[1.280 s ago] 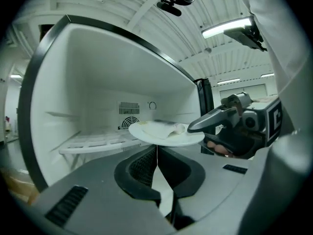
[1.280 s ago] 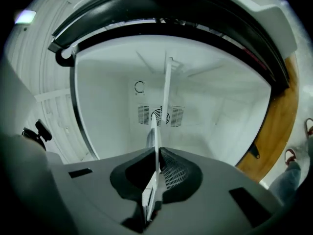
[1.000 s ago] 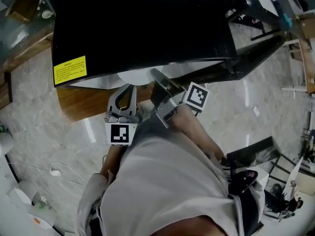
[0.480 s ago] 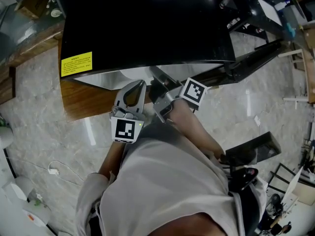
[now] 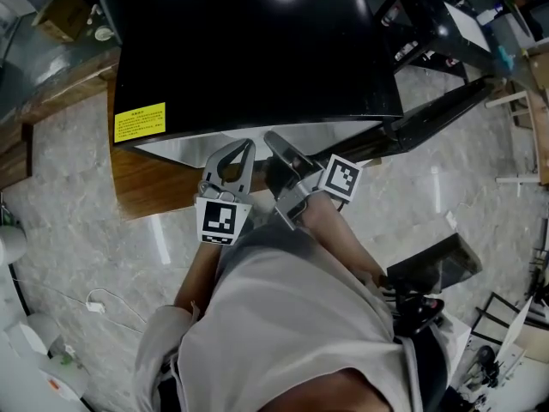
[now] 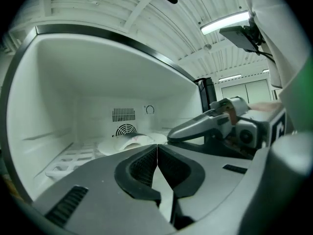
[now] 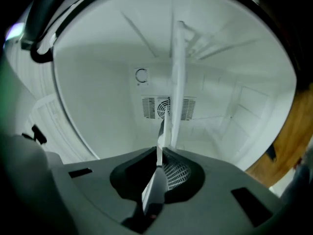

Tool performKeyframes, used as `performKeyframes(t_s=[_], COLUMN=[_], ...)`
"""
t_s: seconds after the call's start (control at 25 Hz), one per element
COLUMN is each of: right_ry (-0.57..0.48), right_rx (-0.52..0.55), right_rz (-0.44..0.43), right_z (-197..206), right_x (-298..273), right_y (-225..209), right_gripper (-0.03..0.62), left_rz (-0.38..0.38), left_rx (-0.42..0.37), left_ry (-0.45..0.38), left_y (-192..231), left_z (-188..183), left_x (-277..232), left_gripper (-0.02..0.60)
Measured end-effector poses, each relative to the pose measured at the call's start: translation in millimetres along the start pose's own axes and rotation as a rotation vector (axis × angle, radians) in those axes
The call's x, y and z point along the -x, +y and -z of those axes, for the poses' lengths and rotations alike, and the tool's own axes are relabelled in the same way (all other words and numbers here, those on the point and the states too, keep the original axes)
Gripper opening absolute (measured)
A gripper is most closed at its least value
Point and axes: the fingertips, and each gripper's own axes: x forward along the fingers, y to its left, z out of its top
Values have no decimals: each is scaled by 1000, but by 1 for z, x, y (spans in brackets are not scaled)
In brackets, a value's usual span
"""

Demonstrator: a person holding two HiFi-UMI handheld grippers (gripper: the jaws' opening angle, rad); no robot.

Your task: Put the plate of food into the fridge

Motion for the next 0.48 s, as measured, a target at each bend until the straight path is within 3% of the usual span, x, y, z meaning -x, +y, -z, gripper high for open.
performKeyframes(t_s=[0.12, 0.36, 0.48], right_ry=[29, 85, 81], right_rx=[275, 1118, 1276], right_rz=[12, 252, 315], right_z=[9, 10, 6], right_x=[4, -11, -22], right_y=[17, 22, 23], right_gripper=[28, 21, 21], left_rz=[-8, 10, -27], left_rx=[12, 22, 38], left_ry=[4, -8, -29], left_y=[13, 16, 24], left_z=[-4, -9, -15], left_x=[-9, -18, -12], left_gripper=[20, 20, 20])
